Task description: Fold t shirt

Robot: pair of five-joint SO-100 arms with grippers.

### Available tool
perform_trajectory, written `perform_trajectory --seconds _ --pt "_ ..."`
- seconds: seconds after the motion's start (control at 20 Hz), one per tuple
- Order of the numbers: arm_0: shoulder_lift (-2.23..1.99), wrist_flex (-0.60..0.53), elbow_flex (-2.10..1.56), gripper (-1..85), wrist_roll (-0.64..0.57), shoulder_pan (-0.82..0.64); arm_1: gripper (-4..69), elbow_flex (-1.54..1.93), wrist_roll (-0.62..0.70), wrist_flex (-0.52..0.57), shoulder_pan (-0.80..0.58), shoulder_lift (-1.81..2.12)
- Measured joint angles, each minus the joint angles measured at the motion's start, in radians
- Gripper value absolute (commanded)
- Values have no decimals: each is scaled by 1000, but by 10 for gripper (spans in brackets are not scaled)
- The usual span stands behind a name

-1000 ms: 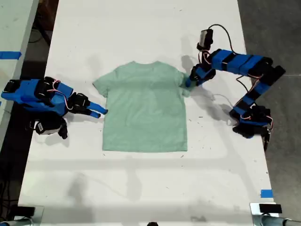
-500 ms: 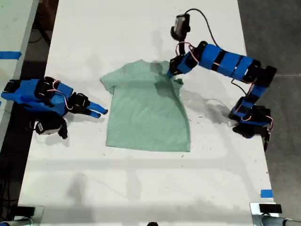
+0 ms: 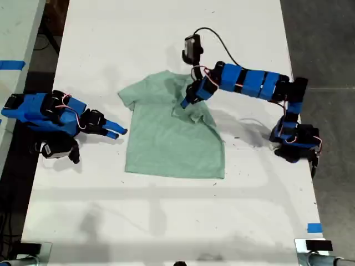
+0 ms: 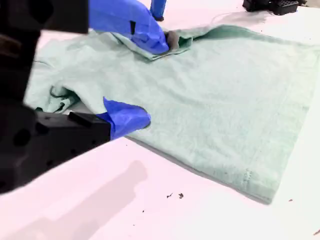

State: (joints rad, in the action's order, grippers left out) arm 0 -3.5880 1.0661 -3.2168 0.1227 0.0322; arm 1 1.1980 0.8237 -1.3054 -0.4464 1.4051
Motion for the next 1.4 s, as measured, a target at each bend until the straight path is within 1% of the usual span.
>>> perform_trajectory --seconds 0.15,0.2,0.3,0.4,0.5,0.6,0.65,0.75,0.8,0.85,0.95,1.05,1.1,1.25,1.3,1.4 --pt "0 0 0 200 0 0 2 316 -25 -17 -150 370" --pt "0 0 0 200 0 0 2 440 -41 -17 -166 511" --pt "0 0 0 200 0 0 2 693 -104 17 -133 767" --pt "0 0 0 200 0 0 2 939 -193 101 -46 950" --pt "0 0 0 200 0 0 2 1204 -276 229 40 1118" --pt "0 0 0 200 0 0 2 1460 -321 368 86 1272" --pt "0 0 0 200 0 0 2 1563 -327 419 87 1322" --pt "0 0 0 200 0 0 7 1700 -328 445 86 1473" --pt "0 0 0 200 0 0 8 1763 -330 439 87 1591" --pt "0 0 0 199 0 0 8 1827 -336 390 87 1746" --pt "0 0 0 199 0 0 11 1853 -359 242 81 2028" --pt "0 0 0 199 0 0 12 1858 -382 156 58 2065" --pt "0 0 0 199 0 0 12 1858 -420 121 66 2075" --pt "-2 0 0 199 0 0 12 1858 -698 8 48 2086" --pt "-2 0 0 199 0 0 12 1858 -726 2 48 2086" --pt "-2 0 0 199 0 0 12 1858 -738 0 51 2088"
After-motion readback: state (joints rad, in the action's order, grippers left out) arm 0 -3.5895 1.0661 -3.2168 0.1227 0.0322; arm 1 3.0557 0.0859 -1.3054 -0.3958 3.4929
